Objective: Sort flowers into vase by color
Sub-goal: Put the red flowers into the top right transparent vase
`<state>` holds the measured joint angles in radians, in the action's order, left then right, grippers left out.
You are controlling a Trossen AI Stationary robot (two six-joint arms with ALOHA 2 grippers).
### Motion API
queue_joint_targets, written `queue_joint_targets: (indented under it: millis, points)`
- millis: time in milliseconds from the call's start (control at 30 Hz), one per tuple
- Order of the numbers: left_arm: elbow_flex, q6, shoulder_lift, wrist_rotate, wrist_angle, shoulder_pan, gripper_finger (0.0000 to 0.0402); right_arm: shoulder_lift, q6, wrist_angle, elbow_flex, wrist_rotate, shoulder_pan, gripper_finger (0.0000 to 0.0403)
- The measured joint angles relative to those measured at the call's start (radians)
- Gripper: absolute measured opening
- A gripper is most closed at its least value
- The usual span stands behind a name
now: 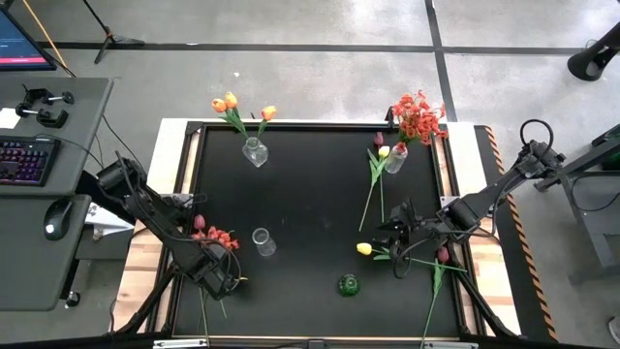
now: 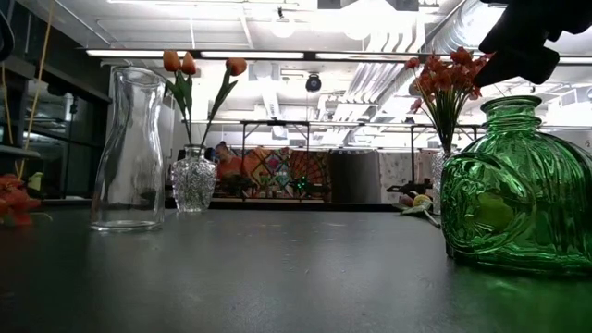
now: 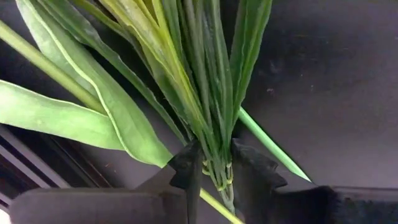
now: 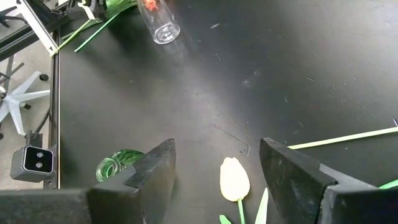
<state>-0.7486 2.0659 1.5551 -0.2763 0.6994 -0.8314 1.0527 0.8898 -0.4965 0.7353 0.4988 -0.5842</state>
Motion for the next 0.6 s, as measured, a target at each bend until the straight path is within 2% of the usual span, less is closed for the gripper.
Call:
queue_joint_targets:
  millis: [433, 600]
  points:
    - [-0.015, -0.026, -0.010, -0.035, 0.000, -0.001, 0.0149, 0.000, 0.000, -0.013, 0.000, 0.000, 0.000, 0.0222]
    - [-0.017, -0.061, -0.010, -0.043, 0.013, -0.001, 0.0165, 0.000, 0.000, -0.019, 0.000, 0.000, 0.000, 0.0222]
